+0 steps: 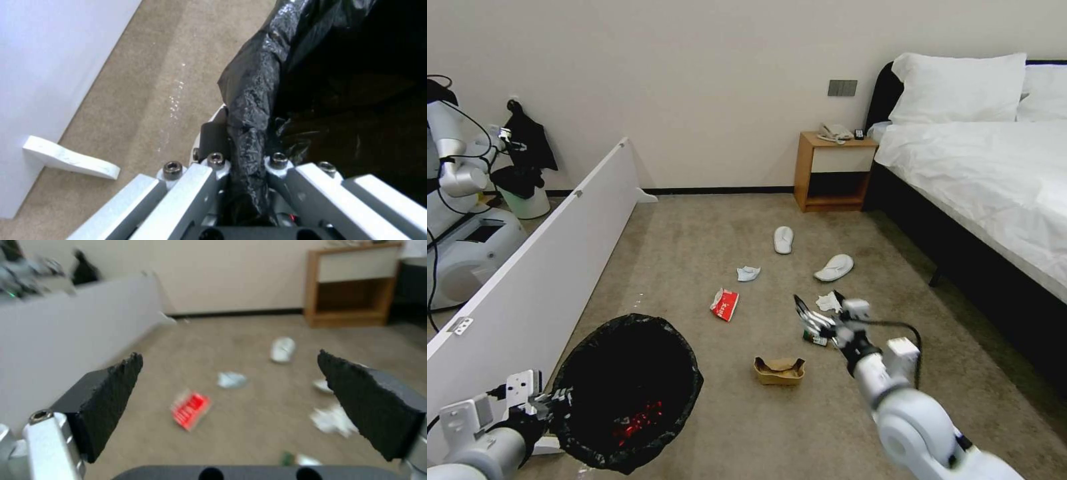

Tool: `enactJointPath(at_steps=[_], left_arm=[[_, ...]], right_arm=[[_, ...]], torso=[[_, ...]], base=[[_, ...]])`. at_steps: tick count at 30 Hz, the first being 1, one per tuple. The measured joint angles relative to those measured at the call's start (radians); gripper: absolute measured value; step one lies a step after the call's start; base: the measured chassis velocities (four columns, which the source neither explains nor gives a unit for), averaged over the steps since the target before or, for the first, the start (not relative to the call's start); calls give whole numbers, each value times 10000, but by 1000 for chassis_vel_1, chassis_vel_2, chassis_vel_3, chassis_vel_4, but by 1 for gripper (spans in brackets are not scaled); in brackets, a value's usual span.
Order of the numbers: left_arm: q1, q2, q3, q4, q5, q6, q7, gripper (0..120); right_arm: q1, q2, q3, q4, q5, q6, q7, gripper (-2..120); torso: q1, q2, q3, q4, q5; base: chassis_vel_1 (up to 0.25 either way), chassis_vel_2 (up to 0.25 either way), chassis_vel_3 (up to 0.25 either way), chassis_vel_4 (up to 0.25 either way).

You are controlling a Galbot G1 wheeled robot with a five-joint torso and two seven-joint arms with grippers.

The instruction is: Pick up the trash bin, then pick up the garbage from the floor and place it into the trash bin.

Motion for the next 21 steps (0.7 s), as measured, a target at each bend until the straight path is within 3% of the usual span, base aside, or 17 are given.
enactJointPath(at_steps=[4, 13, 21], left_arm=[[25, -47, -84, 274, 144, 0, 62, 2], [36, -360, -138, 625, 372, 0, 195, 2], [-76, -275, -39, 646, 363, 0, 209, 2]], right_arm=[[-1331, 399, 1099, -497, -842, 1018, -592, 100], [-3460, 1530, 2192, -933, -2257, 1702, -1572, 100], [-3969, 2176, 2515, -1108, -2680, 1833, -1935, 100]], torso=[[0, 0, -1, 8, -1], [0, 0, -1, 7, -1], [-1, 0, 0, 10, -1]], base=[[0, 0, 0, 0], [0, 0, 0, 0], [0, 0, 0, 0]])
